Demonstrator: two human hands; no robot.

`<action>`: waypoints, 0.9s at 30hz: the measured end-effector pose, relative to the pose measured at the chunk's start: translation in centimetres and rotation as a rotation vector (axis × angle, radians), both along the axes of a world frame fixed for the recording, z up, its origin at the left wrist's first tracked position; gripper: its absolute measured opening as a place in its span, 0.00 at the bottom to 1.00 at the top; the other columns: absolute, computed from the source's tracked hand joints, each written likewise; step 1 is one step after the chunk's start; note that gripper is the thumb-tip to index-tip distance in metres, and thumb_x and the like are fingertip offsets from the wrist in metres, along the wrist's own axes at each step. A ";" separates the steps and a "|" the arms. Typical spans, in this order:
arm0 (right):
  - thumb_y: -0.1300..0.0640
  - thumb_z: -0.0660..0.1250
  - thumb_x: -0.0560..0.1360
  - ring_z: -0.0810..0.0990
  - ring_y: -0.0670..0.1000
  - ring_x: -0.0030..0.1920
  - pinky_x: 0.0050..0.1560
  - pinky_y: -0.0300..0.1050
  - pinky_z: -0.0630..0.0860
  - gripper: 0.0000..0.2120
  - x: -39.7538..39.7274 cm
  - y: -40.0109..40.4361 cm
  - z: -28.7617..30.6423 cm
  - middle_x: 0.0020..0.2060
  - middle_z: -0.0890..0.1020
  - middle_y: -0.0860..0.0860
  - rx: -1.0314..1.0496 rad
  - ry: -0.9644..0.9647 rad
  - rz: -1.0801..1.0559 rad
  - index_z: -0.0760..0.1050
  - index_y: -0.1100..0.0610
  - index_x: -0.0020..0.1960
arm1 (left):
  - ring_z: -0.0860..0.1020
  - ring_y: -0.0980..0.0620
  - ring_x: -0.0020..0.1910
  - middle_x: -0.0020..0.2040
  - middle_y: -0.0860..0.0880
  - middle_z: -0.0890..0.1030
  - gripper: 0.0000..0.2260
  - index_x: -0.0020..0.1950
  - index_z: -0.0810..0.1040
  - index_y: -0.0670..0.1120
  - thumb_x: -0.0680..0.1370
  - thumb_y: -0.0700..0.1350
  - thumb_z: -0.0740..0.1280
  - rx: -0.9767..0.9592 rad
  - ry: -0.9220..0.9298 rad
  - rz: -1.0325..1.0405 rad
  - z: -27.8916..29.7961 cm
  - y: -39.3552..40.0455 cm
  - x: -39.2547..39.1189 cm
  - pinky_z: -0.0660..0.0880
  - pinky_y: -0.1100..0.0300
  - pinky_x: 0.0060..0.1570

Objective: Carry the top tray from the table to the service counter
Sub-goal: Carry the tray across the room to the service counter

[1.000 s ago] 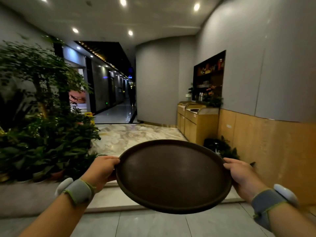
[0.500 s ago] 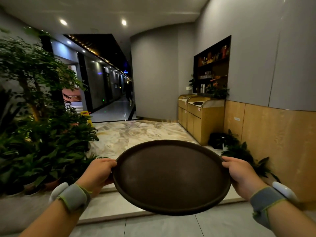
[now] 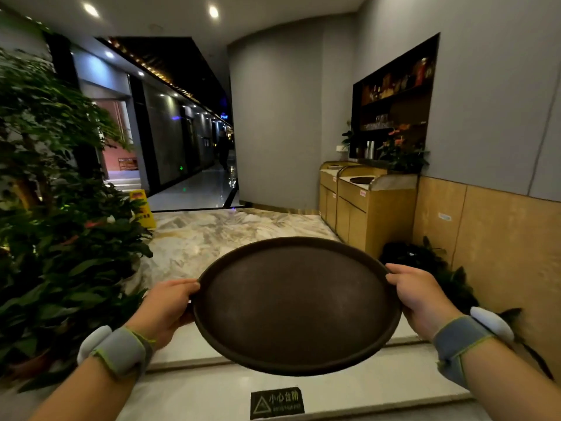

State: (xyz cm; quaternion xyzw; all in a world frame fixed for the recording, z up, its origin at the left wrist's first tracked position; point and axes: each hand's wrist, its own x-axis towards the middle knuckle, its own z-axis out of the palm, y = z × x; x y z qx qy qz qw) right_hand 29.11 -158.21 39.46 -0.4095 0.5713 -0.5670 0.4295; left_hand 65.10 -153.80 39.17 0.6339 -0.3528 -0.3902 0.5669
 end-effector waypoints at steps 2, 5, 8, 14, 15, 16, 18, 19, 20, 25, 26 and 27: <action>0.65 0.58 0.80 0.78 0.58 0.51 0.42 0.49 0.75 0.19 0.2 -4.7 -0.3 0.59 0.79 0.58 0.009 -0.010 0.009 0.72 0.59 0.69 | 0.78 0.40 0.42 0.49 0.36 0.81 0.11 0.53 0.81 0.37 0.79 0.37 0.60 -0.007 0.012 0.010 -0.2 -4.0 0.6 0.76 0.52 0.37; 0.64 0.57 0.80 0.78 0.55 0.47 0.38 0.47 0.75 0.18 1.7 -10.8 0.1 0.55 0.78 0.56 0.023 0.000 0.011 0.73 0.58 0.69 | 0.79 0.42 0.41 0.46 0.38 0.82 0.10 0.50 0.81 0.38 0.79 0.37 0.60 -0.015 0.009 0.028 0.0 -10.5 1.2 0.77 0.52 0.37; 0.65 0.57 0.80 0.77 0.53 0.43 0.36 0.46 0.74 0.18 3.4 -20.0 -0.4 0.51 0.78 0.55 0.029 -0.002 0.016 0.73 0.59 0.68 | 0.79 0.43 0.40 0.45 0.39 0.81 0.09 0.48 0.81 0.38 0.79 0.36 0.60 -0.025 0.024 0.014 -0.8 -20.1 3.4 0.77 0.53 0.36; 0.67 0.57 0.79 0.79 0.58 0.49 0.45 0.49 0.76 0.19 6.9 -34.7 0.1 0.53 0.80 0.58 0.041 -0.026 -0.035 0.72 0.62 0.69 | 0.78 0.43 0.39 0.44 0.39 0.81 0.10 0.46 0.81 0.39 0.79 0.36 0.60 -0.058 0.028 -0.042 0.2 -37.1 6.2 0.76 0.54 0.36; 0.68 0.57 0.79 0.78 0.56 0.46 0.43 0.48 0.76 0.19 7.3 -37.4 0.4 0.49 0.80 0.56 0.042 -0.023 -0.038 0.73 0.63 0.68 | 0.78 0.43 0.38 0.43 0.39 0.81 0.10 0.46 0.81 0.39 0.79 0.36 0.60 -0.065 0.021 -0.068 0.6 -40.2 6.6 0.76 0.54 0.37; 0.68 0.56 0.80 0.77 0.53 0.43 0.40 0.46 0.75 0.18 7.6 -39.9 0.8 0.45 0.79 0.54 0.040 -0.029 -0.051 0.73 0.63 0.68 | 0.78 0.43 0.38 0.43 0.39 0.81 0.10 0.45 0.81 0.40 0.79 0.35 0.60 -0.069 0.017 -0.080 1.0 -43.2 6.9 0.76 0.54 0.37; 0.68 0.55 0.80 0.75 0.51 0.39 0.37 0.44 0.73 0.18 8.1 -44.5 1.4 0.41 0.77 0.51 0.035 -0.039 -0.068 0.73 0.63 0.68 | 0.78 0.42 0.39 0.43 0.39 0.82 0.11 0.45 0.82 0.39 0.79 0.35 0.60 -0.084 0.026 -0.091 1.7 -48.8 7.2 0.76 0.53 0.37; 0.68 0.55 0.80 0.75 0.50 0.39 0.36 0.43 0.73 0.18 8.3 -46.6 1.7 0.40 0.76 0.50 0.032 -0.042 -0.075 0.73 0.63 0.68 | 0.79 0.41 0.40 0.44 0.39 0.82 0.11 0.45 0.82 0.39 0.79 0.35 0.60 -0.080 0.026 -0.101 1.9 -51.2 7.4 0.76 0.53 0.38; 0.68 0.54 0.81 0.75 0.50 0.39 0.35 0.43 0.72 0.18 8.4 -49.1 1.9 0.40 0.76 0.50 0.028 -0.046 -0.078 0.73 0.63 0.68 | 0.79 0.41 0.40 0.44 0.38 0.82 0.11 0.45 0.82 0.40 0.79 0.35 0.60 -0.071 0.023 -0.110 2.1 -54.0 7.5 0.77 0.53 0.38; 0.65 0.55 0.82 0.76 0.51 0.41 0.34 0.44 0.73 0.18 8.6 -64.1 2.7 0.42 0.78 0.50 0.027 -0.021 -0.107 0.72 0.60 0.69 | 0.79 0.42 0.38 0.41 0.40 0.82 0.10 0.45 0.81 0.39 0.79 0.35 0.60 -0.069 0.029 -0.126 2.8 -68.8 7.7 0.75 0.54 0.35; 0.65 0.55 0.82 0.77 0.53 0.43 0.35 0.46 0.74 0.17 8.6 -66.8 3.0 0.44 0.79 0.52 0.021 -0.022 -0.101 0.74 0.59 0.67 | 0.78 0.42 0.38 0.40 0.40 0.82 0.10 0.45 0.81 0.39 0.79 0.35 0.60 -0.075 0.034 -0.121 3.2 -71.6 7.5 0.75 0.54 0.35; 0.65 0.55 0.81 0.79 0.55 0.45 0.37 0.48 0.76 0.16 8.7 -69.4 3.0 0.45 0.81 0.55 0.025 -0.006 -0.095 0.75 0.59 0.65 | 0.78 0.42 0.38 0.41 0.40 0.81 0.10 0.45 0.81 0.38 0.79 0.35 0.60 -0.076 0.022 -0.120 3.5 -74.1 7.4 0.75 0.53 0.35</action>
